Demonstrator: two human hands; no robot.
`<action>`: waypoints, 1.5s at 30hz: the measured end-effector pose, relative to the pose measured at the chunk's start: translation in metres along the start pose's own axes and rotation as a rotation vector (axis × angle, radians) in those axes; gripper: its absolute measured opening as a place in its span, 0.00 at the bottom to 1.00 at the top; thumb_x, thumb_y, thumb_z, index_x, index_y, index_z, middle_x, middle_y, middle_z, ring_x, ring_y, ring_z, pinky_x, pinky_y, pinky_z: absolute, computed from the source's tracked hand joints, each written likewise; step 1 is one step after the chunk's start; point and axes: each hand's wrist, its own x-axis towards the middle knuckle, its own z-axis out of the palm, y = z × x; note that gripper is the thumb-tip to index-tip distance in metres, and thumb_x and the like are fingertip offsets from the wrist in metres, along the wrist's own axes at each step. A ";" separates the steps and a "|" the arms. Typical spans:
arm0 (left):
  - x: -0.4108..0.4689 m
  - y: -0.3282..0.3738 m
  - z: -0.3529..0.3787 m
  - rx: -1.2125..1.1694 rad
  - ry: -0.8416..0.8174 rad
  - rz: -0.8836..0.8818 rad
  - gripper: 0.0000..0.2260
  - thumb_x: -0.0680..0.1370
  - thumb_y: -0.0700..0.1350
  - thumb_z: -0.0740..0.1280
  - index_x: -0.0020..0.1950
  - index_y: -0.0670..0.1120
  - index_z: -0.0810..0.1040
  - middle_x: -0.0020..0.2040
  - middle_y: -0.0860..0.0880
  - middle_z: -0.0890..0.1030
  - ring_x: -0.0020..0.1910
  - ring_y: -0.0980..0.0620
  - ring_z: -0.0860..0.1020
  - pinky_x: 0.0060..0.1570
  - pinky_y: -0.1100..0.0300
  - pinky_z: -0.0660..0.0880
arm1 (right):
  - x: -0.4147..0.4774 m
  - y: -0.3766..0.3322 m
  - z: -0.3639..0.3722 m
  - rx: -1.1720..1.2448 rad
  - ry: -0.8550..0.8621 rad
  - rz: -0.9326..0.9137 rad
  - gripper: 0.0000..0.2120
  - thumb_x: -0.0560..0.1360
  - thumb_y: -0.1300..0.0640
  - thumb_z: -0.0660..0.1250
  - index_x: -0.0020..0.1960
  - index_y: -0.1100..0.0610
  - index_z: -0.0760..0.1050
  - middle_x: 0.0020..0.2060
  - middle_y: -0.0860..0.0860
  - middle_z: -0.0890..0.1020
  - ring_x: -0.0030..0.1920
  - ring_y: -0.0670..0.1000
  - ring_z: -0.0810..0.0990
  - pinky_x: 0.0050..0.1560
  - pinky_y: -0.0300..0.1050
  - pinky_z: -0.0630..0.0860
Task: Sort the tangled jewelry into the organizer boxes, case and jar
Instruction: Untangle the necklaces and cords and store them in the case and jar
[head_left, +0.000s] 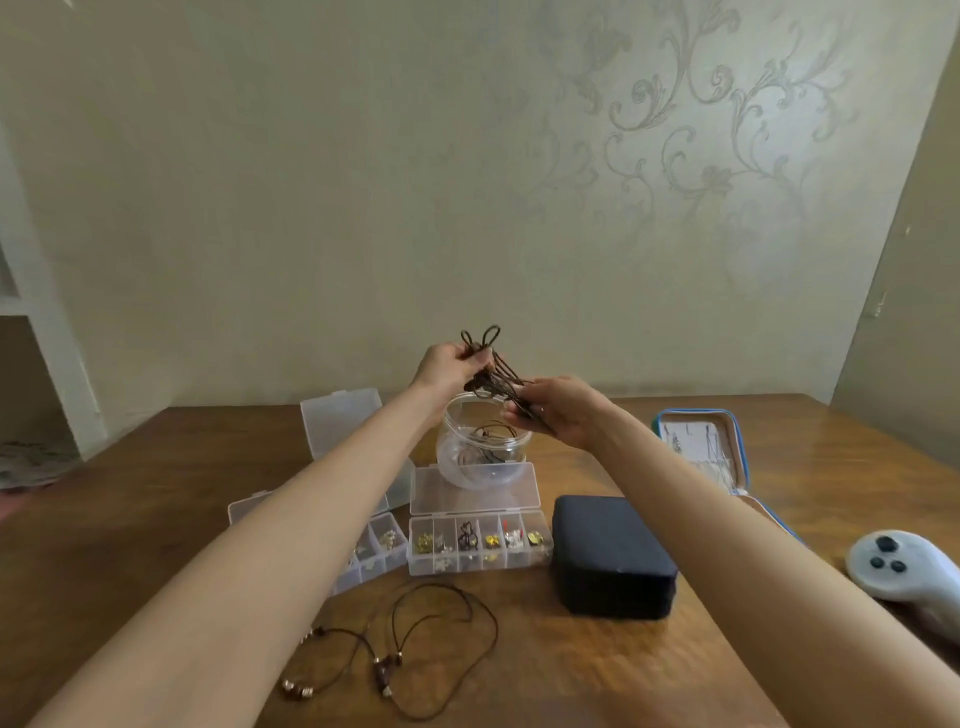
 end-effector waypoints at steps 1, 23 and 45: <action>0.008 -0.007 -0.001 0.116 0.032 -0.007 0.10 0.78 0.42 0.66 0.55 0.37 0.78 0.53 0.43 0.81 0.49 0.51 0.76 0.45 0.67 0.72 | 0.009 -0.001 -0.001 -0.036 0.061 0.027 0.07 0.79 0.70 0.58 0.46 0.67 0.74 0.34 0.58 0.79 0.28 0.50 0.81 0.30 0.41 0.80; 0.033 -0.028 -0.010 1.319 -0.279 0.153 0.11 0.76 0.35 0.63 0.56 0.42 0.79 0.56 0.42 0.80 0.55 0.41 0.77 0.46 0.55 0.71 | 0.075 0.009 0.024 -1.369 0.026 -0.025 0.12 0.74 0.60 0.66 0.55 0.63 0.80 0.51 0.57 0.83 0.51 0.56 0.80 0.53 0.48 0.78; -0.209 -0.074 -0.102 1.058 -0.304 -0.128 0.13 0.72 0.57 0.71 0.48 0.51 0.72 0.51 0.53 0.72 0.49 0.54 0.72 0.49 0.59 0.73 | -0.107 0.094 0.060 -1.420 -0.298 -0.361 0.06 0.72 0.54 0.73 0.46 0.56 0.80 0.43 0.48 0.80 0.44 0.47 0.76 0.40 0.36 0.71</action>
